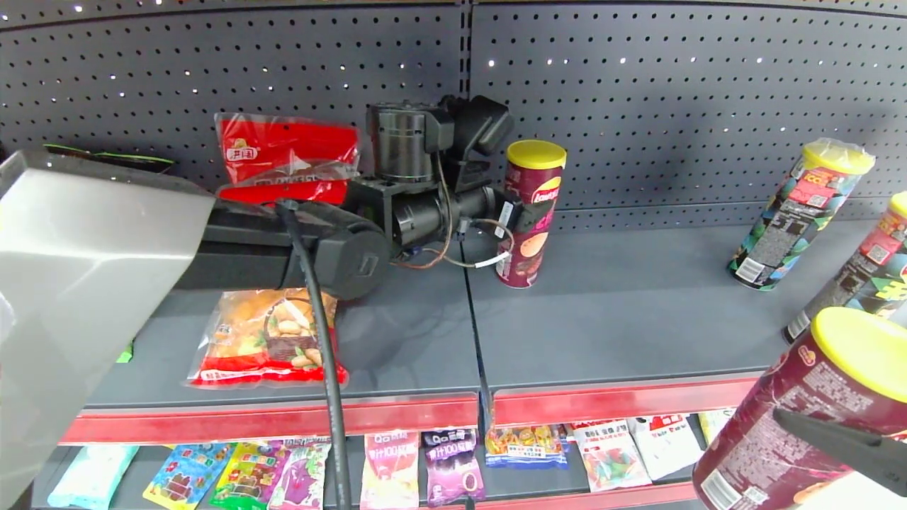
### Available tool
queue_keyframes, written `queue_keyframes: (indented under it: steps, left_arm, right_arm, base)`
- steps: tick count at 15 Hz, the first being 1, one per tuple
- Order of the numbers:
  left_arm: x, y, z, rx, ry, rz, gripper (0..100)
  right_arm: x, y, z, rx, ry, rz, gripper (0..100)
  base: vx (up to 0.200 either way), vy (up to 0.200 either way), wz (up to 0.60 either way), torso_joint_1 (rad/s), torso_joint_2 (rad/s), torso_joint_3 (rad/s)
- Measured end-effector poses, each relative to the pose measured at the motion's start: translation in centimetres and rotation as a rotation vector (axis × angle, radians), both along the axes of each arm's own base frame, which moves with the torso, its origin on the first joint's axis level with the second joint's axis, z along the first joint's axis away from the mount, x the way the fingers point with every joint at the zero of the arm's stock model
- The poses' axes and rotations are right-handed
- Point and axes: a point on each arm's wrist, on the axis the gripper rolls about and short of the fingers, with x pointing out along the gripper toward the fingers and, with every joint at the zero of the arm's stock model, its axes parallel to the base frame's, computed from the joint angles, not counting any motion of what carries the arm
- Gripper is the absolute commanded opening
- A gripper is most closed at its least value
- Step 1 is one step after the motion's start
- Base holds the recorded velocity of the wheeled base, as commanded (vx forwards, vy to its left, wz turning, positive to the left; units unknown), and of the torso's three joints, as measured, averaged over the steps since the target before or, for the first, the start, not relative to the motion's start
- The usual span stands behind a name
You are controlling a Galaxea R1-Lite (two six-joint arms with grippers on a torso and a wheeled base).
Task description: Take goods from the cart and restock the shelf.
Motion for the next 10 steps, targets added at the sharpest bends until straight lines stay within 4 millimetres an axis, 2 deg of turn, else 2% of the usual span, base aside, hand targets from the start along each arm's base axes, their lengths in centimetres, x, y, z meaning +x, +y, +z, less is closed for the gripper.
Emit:
queue_keyframes:
  steps: [10]
  left_arm:
    - [1.6, -1.4, -1.0, -0.002, -0.001, 0.011, 100]
  right_arm:
    - [0.0, 0.0, 0.1, 0.003, -0.003, 0.0, 0]
  base:
    - [0.0, 0.0, 0.0, 0.0, 0.0, 0.0]
